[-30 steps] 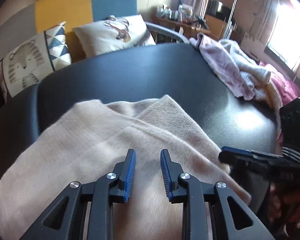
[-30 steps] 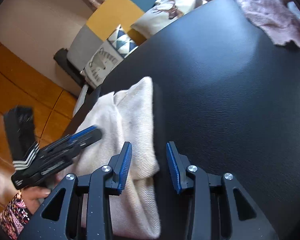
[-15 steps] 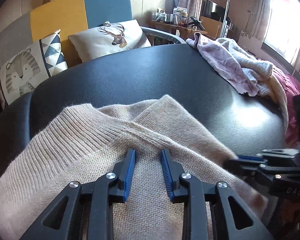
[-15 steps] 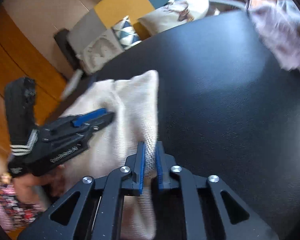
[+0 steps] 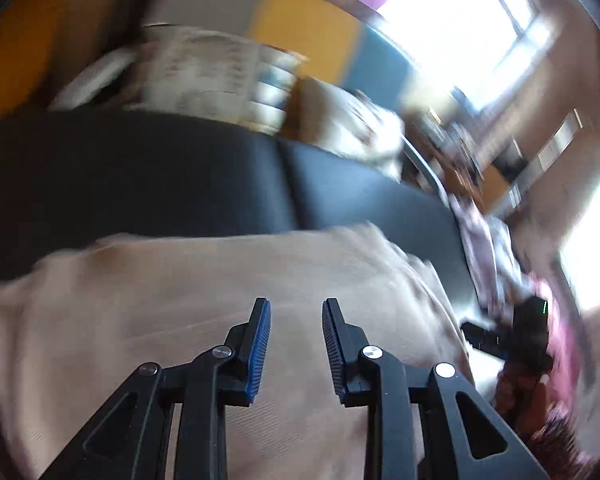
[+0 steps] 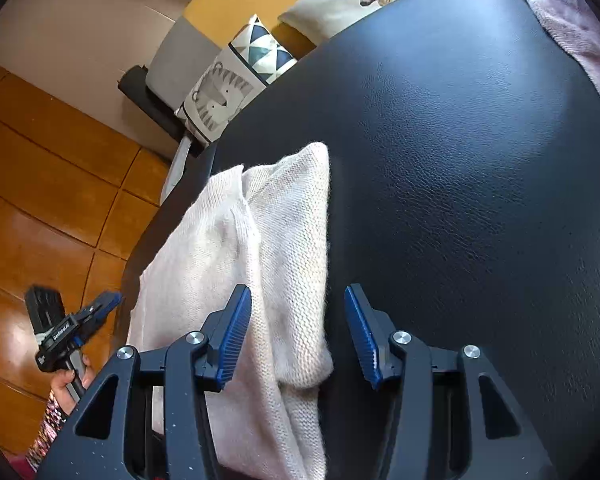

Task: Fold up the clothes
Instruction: 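Grasp the folded sweater's edge with the right gripper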

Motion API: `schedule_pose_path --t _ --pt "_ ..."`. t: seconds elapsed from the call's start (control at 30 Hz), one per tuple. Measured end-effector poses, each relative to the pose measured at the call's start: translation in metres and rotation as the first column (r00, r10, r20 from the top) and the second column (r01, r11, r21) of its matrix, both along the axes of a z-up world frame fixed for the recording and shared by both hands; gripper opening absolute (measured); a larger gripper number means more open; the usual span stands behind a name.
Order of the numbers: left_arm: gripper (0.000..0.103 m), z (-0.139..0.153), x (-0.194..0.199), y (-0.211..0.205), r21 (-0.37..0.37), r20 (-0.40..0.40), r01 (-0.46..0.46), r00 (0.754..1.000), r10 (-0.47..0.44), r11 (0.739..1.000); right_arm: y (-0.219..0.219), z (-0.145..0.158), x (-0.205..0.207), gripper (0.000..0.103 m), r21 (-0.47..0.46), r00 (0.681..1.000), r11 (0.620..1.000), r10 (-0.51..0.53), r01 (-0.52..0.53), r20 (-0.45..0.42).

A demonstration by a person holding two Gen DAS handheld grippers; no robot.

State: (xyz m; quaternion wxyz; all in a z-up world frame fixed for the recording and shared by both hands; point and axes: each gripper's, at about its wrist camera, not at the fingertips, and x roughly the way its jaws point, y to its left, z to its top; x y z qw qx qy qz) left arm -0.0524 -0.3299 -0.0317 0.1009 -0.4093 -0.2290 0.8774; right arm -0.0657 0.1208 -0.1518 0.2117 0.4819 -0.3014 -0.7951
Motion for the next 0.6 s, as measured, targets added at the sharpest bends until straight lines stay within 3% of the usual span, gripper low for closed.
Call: schedule_pose_path --t 0.13,0.23,0.4,0.6 --pt "0.027 -0.006 0.057 -0.083 0.047 -0.013 -0.218 0.976 0.218 0.975 0.005 -0.003 0.005 0.052 -0.046 1.000 0.999 -0.024 0.025 0.019" --pt "0.027 -0.020 0.096 -0.117 0.028 0.021 -0.304 0.953 0.303 0.952 0.006 -0.006 0.009 0.052 -0.074 1.000 0.997 -0.026 0.027 0.017" --pt "0.027 -0.046 0.144 -0.159 0.035 0.093 -0.354 0.932 0.350 0.935 -0.006 -0.001 0.011 0.060 -0.061 0.996 0.994 0.095 -0.094 0.005" --pt "0.031 -0.081 0.169 -0.189 0.256 0.149 -0.358 0.932 0.329 0.898 -0.003 -0.005 0.012 0.061 -0.103 0.996 0.991 0.090 -0.088 0.022"
